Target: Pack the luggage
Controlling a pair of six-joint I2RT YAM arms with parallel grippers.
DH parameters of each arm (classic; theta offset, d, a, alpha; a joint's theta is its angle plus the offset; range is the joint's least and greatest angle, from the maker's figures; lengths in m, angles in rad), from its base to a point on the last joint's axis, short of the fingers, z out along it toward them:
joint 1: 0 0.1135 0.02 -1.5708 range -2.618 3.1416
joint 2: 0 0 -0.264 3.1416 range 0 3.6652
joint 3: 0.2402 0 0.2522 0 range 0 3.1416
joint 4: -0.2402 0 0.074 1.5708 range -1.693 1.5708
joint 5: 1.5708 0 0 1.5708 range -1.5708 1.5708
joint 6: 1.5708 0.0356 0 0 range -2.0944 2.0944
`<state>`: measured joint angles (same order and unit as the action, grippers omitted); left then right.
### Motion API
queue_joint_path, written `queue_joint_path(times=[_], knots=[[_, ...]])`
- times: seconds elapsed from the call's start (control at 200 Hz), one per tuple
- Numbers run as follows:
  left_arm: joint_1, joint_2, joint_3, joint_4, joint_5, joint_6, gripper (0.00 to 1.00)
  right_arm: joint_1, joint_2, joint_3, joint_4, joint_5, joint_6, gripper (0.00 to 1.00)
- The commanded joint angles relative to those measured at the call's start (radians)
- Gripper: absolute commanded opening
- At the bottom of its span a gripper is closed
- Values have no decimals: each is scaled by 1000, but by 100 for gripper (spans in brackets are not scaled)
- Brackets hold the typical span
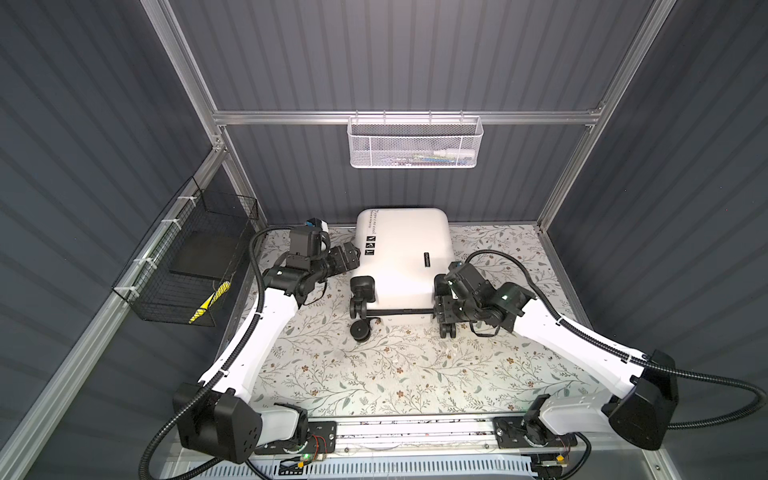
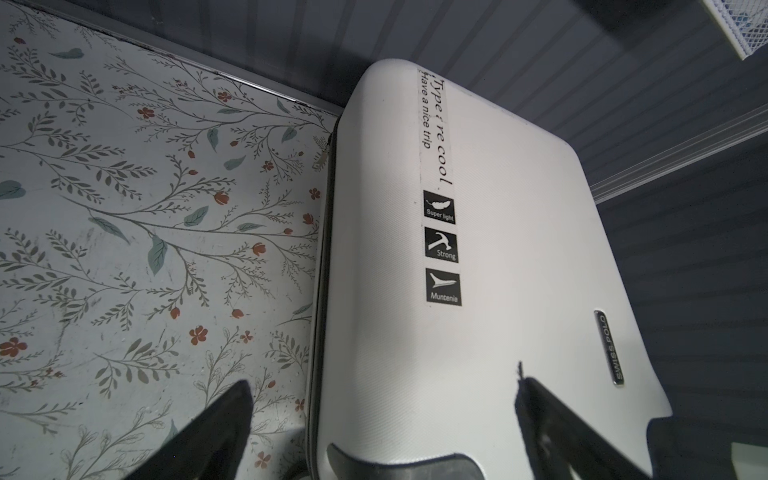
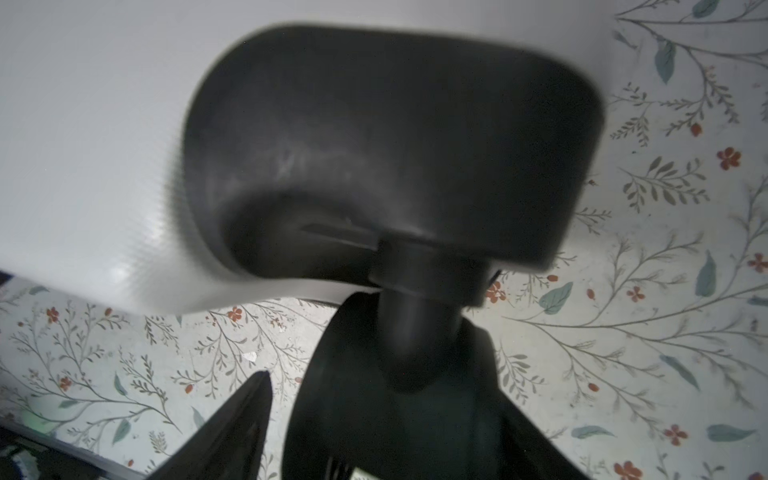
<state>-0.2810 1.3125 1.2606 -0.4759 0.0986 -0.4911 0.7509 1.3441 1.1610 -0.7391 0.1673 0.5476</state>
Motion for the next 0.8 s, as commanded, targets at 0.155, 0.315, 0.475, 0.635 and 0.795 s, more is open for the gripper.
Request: queue_joint_path(times=[0.155,0.315,0.475,0.635,0.795], knots=[[12,5,-15,18,33,-1,100,5,1,100,-64,95,-51,17],[16,11,-15,17,35,3,100,5,13,207,-92,142,-116,10],[20,11,-21,18,33,4,100,4,27,246,-75,180,-163,10],[22,11,-29,19,36,5,100,-5,49,191,-43,185,-164,10],[23,13,-33,20,39,5,100,-41,55,71,31,153,-132,9]])
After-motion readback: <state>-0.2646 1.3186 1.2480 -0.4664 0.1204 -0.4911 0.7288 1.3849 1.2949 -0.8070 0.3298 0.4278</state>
